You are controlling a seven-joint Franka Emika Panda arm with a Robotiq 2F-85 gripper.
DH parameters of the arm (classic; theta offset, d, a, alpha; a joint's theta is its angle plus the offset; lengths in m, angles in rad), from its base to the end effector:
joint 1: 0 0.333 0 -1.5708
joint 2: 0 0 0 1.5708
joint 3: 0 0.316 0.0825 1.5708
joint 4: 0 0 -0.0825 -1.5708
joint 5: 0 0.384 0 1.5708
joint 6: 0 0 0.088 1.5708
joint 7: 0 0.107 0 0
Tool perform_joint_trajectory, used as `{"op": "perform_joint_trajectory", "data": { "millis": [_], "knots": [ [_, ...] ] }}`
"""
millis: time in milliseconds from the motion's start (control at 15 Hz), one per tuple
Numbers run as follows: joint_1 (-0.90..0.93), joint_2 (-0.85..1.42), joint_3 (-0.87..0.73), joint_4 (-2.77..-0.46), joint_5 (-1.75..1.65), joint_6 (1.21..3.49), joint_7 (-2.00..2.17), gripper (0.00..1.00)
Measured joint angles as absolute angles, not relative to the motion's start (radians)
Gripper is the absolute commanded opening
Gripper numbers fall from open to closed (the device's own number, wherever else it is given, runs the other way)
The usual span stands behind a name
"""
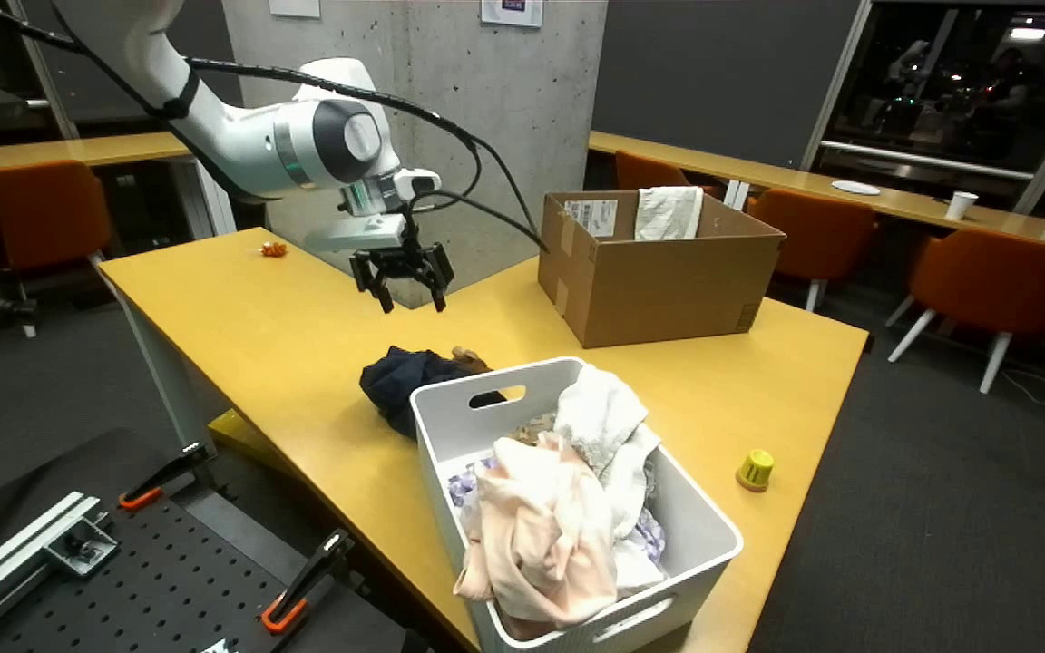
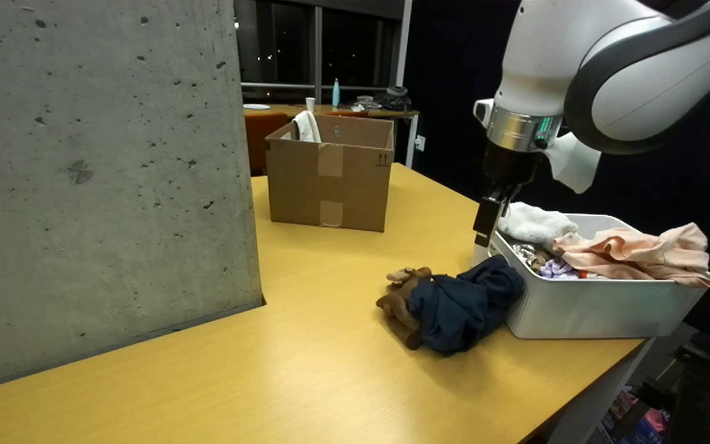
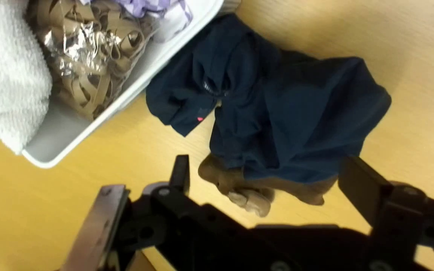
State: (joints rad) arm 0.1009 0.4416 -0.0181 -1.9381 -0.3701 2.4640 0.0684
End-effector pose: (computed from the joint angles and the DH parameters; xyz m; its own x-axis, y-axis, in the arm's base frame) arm 0.6288 0.0533 0.2633 0.9520 0.2994 0.0631 0.2749 -0.9275 0.2532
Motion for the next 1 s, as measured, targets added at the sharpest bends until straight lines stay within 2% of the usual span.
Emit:
{"op": "perform_joint_trajectory", "data": {
  "millis": [533,1000],
  "knots": [
    [0.014,0.533,0.024,-1.971,-0.143,2.53,-0.082,1.0],
    [-0.005,0.636,0.054,-1.945,-0.081,2.608,-0.154,1.0]
  ]
}}
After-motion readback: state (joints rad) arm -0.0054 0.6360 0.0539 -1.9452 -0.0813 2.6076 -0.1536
